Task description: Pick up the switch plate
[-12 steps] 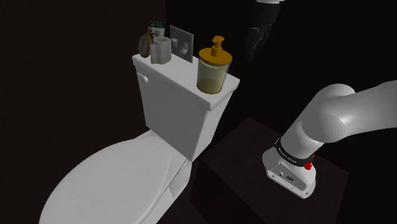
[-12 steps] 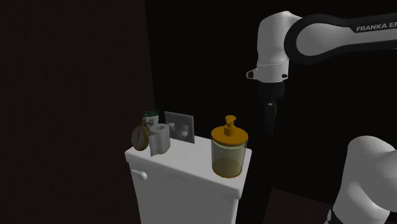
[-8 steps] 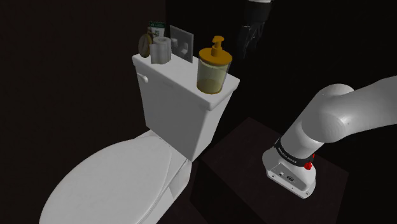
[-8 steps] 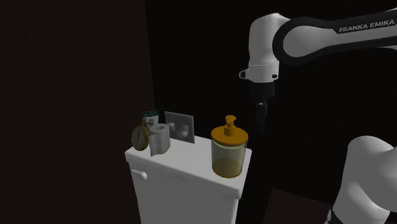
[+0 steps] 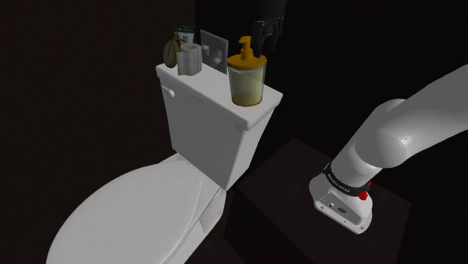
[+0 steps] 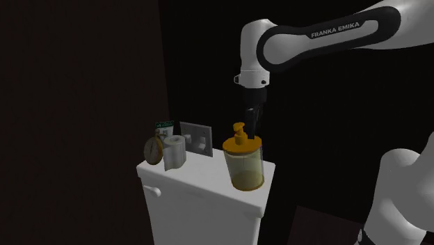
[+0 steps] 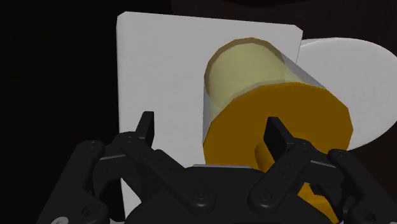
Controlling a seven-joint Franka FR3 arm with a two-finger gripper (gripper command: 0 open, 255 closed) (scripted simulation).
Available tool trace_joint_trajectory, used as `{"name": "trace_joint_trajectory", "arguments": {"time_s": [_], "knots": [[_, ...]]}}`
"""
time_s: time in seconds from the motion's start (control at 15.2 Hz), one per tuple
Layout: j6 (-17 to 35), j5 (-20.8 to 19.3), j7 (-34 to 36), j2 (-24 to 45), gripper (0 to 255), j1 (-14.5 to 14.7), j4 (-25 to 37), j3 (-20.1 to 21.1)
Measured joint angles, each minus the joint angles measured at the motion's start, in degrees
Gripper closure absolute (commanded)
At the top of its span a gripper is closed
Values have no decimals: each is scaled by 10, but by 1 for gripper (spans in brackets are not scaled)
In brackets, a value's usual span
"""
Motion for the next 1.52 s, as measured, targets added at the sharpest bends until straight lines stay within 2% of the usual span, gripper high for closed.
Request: {"name": "trace_joint_trajectory", "arguments": {"time_s": [0.33,0.79,1.06,1.19,1.52], "knots": [[24,-6,0,101,0,-4,98,-1],[17,-14,3,251,0,-4,266,0],[-3,-18,4,340,0,-4,384,-1],[4,-19,5,362,0,-3,401,-1],[40,-20,6,366,0,-4,370,-1]]}}
